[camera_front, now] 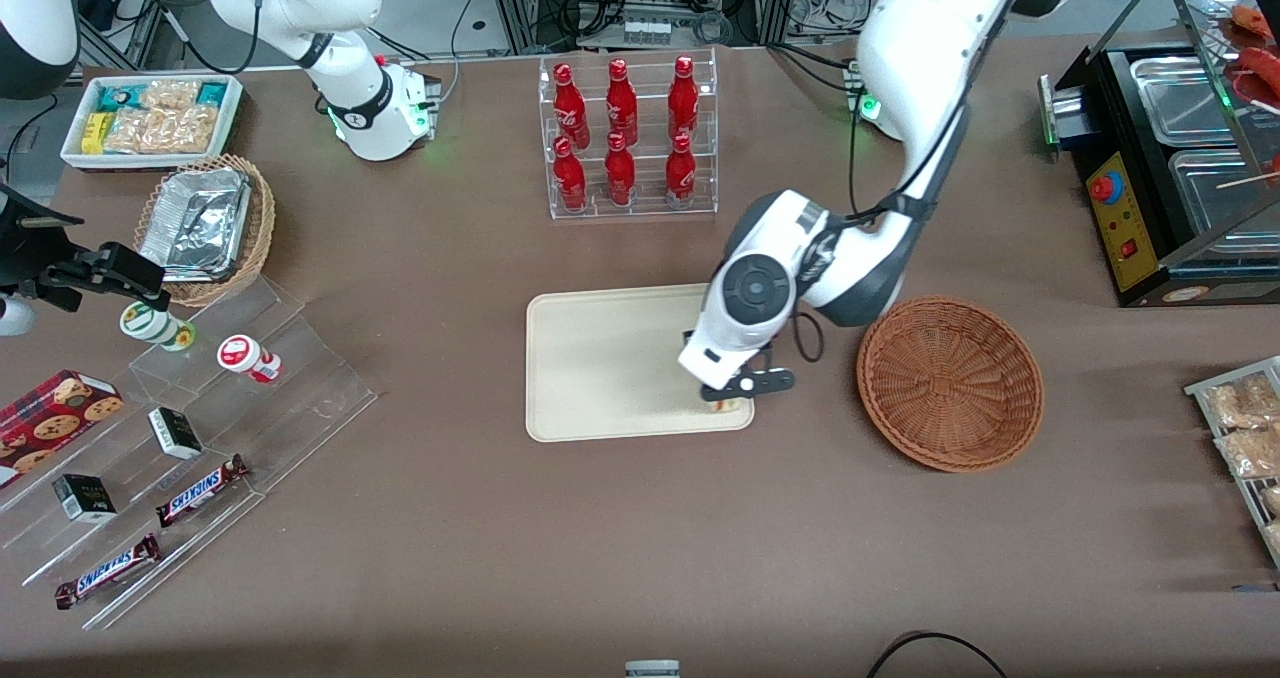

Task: Place sandwich from basket to tray

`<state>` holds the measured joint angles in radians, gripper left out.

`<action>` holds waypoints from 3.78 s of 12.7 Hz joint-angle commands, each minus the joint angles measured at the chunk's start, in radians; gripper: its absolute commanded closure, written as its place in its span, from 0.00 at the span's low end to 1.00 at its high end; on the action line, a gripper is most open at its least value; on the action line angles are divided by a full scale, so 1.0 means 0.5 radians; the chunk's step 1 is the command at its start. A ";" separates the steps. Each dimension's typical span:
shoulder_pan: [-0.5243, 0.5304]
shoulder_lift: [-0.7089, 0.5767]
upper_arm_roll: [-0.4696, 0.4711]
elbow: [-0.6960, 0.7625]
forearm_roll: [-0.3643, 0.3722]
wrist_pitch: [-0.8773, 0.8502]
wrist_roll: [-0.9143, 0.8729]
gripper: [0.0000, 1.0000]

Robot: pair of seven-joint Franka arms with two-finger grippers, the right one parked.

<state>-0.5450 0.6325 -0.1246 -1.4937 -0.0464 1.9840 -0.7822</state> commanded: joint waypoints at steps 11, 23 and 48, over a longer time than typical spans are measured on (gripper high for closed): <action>-0.284 0.434 -0.033 0.475 -0.039 0.112 -0.491 1.00; -0.272 0.401 -0.030 0.487 -0.051 0.106 -0.559 0.00; 0.813 -1.080 -0.005 -0.387 0.065 -0.752 1.245 0.00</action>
<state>-0.1752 0.1770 -0.1177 -1.6380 -0.0249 1.6488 -0.2281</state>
